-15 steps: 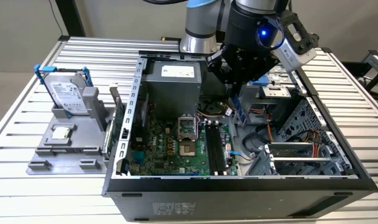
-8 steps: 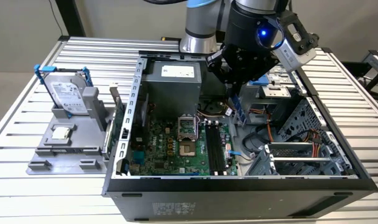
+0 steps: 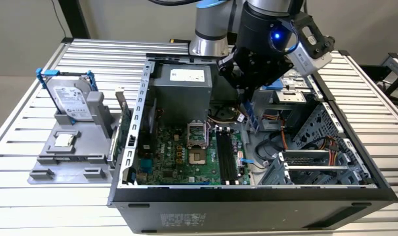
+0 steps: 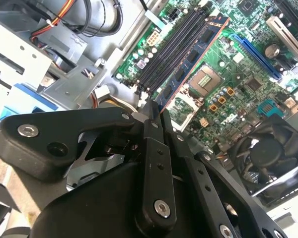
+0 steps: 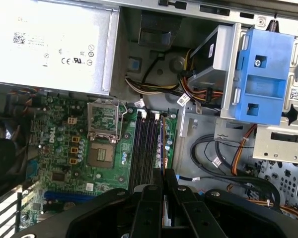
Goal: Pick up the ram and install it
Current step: 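Insert the ram into the slot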
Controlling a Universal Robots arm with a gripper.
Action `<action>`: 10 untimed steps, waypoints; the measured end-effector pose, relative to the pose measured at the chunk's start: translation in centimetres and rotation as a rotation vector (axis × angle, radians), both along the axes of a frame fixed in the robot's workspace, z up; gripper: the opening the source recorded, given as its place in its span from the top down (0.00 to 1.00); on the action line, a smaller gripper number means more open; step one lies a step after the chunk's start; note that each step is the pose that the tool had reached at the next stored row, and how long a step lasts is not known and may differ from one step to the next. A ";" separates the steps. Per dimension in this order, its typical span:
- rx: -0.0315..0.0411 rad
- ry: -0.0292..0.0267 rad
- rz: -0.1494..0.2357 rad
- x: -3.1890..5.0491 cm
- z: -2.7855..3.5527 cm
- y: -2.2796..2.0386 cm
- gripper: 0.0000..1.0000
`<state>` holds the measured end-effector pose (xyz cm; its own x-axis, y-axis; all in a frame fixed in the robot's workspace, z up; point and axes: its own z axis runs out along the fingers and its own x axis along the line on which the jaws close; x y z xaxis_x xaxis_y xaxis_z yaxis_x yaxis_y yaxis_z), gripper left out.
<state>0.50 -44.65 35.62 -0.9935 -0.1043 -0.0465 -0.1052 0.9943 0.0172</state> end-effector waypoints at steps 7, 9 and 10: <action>0.0000 0.0001 -0.048 0.00 -0.79 0.00 1.00; 0.0000 0.0001 -0.078 0.00 -1.09 0.00 1.00; 0.0001 0.0001 -0.092 0.00 -1.26 0.00 1.00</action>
<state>0.50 -44.64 34.35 -0.9988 -0.0123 -0.0464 -0.0131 0.9998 0.0173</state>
